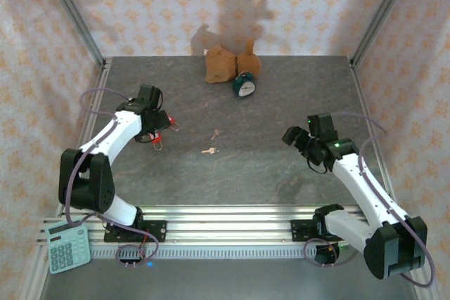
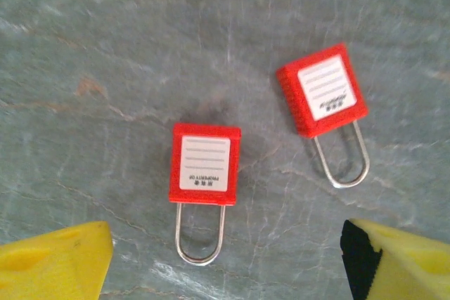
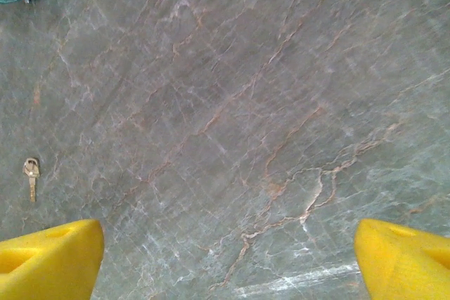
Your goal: Unlock with the key
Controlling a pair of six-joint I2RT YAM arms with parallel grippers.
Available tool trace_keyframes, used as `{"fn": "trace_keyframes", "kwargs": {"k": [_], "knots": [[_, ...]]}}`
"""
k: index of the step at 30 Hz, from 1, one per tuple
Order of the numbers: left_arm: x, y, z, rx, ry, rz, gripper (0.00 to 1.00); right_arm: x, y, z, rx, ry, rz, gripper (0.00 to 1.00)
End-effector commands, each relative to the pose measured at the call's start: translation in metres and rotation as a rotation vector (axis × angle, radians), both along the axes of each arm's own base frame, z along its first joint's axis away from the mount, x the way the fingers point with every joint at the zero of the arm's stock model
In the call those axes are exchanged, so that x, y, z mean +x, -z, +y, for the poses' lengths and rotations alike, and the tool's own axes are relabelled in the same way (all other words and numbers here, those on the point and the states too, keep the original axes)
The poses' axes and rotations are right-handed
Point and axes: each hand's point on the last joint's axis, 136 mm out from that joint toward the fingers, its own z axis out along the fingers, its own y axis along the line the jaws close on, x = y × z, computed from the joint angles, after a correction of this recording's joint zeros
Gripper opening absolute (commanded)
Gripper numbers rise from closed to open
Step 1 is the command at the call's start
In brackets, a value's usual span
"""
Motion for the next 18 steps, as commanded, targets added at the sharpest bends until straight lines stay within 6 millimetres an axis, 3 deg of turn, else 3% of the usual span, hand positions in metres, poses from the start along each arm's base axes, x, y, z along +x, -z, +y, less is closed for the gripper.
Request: {"fn": "trace_keyframes", "kwargs": {"k": [1,8,14,18], "knots": [[-0.009,0.011,0.008,0.047,-0.010,0.085,0.85,0.009,-0.003,0.014,-0.002,-0.031,-0.008,0.91],[-0.011,0.031,0.013,0.085,-0.011,0.154,0.83,0.022,-0.004,0.053,-0.035,-0.123,-0.023,0.87],[-0.008,0.044,0.019,0.102,-0.015,0.184,0.78,0.024,0.010,0.102,-0.054,-0.240,0.026,0.82],[-0.003,0.056,0.017,0.071,-0.013,0.194,0.75,0.025,0.012,0.118,-0.068,-0.277,0.030,0.81]]}}
